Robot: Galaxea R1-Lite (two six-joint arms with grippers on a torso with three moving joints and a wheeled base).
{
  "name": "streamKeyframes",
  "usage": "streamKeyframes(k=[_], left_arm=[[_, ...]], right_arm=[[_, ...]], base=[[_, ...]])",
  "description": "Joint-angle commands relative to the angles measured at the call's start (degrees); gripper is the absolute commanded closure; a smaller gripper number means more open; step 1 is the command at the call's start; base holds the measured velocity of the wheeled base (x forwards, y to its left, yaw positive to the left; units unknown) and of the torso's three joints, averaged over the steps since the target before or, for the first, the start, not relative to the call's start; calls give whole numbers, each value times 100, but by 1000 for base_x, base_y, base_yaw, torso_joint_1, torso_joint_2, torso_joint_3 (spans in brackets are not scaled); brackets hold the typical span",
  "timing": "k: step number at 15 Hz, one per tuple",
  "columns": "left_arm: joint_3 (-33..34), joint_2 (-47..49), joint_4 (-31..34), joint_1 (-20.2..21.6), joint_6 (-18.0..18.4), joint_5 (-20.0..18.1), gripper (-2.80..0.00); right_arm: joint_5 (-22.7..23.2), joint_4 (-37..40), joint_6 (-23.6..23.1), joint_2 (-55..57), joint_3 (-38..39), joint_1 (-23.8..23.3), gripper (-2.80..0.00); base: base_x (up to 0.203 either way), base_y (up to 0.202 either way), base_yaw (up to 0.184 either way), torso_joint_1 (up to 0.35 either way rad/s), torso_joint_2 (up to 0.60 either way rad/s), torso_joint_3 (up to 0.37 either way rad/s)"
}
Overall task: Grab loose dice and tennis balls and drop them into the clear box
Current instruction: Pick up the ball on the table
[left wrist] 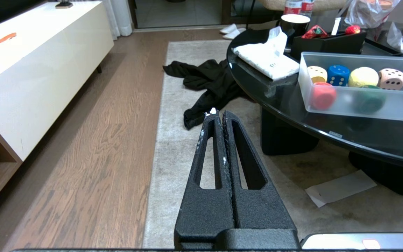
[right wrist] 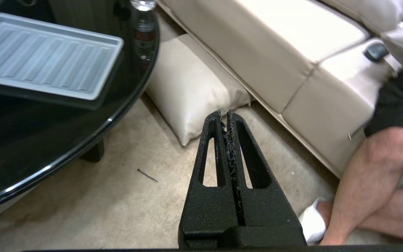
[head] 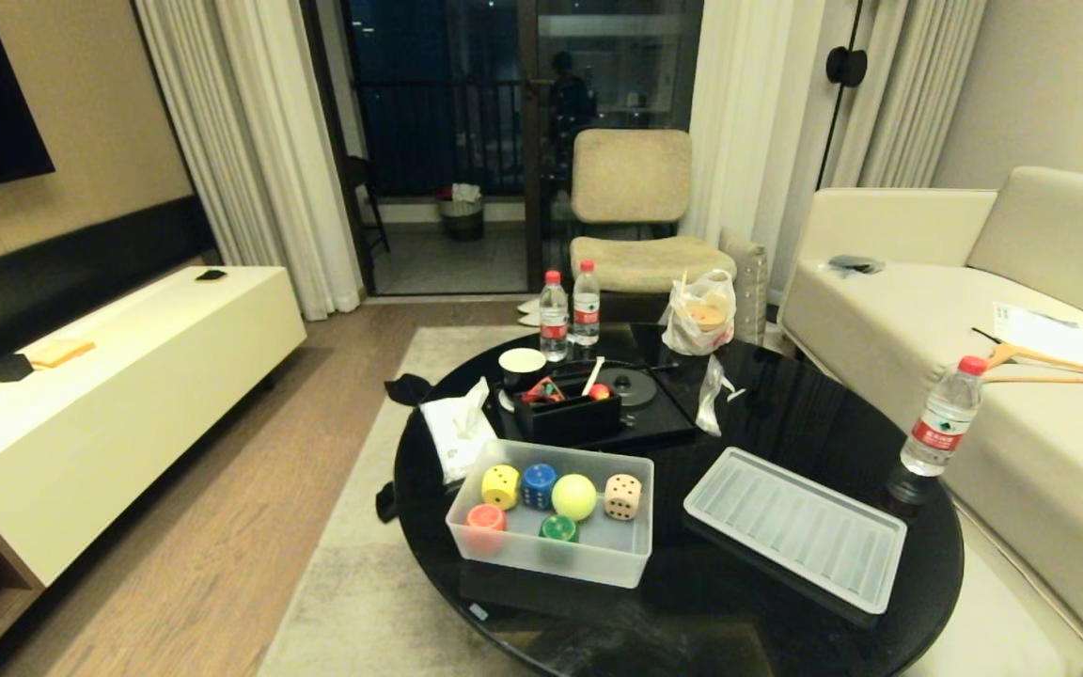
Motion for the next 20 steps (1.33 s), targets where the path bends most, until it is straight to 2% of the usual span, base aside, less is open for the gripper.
streamKeyframes(k=[1,2,4,5,8,9,11,14,20], left_arm=[[0,0,-2,0,-4,0,0],[0,7,-2,0,-4,0,0],[0,7,-2,0,-4,0,0],[0,7,-2,0,-4,0,0],[0,7,-2,0,-4,0,0],[0,7,-2,0,-4,0,0],[0,0,-2,0,-4,0,0],[0,7,-2,0,-4,0,0],[0,7,-2,0,-4,0,0]], right_arm=[[150,-67,21,-475,385,-197,0],[386,-329,55,-486,542,-211,0],[1164,-1053,29,-486,859,-218,0],[1577,-1136,30,-486,961,-218,0],[2927,-829,43,-482,996,-218,0],[3131,-659,26,-485,991,-218,0],[3352,-649,-97,-459,1070,-121,0],[3364,-663,-131,-562,1140,153,0],[3360,-670,-127,-561,1176,160,0]], base=[[0,0,0,0,0,0],[0,0,0,0,0,0],[0,0,0,0,0,0],[0,0,0,0,0,0],[0,0,0,0,0,0],[0,0,0,0,0,0],[0,0,0,0,0,0],[0,0,0,0,0,0],[0,0,0,0,0,0]])
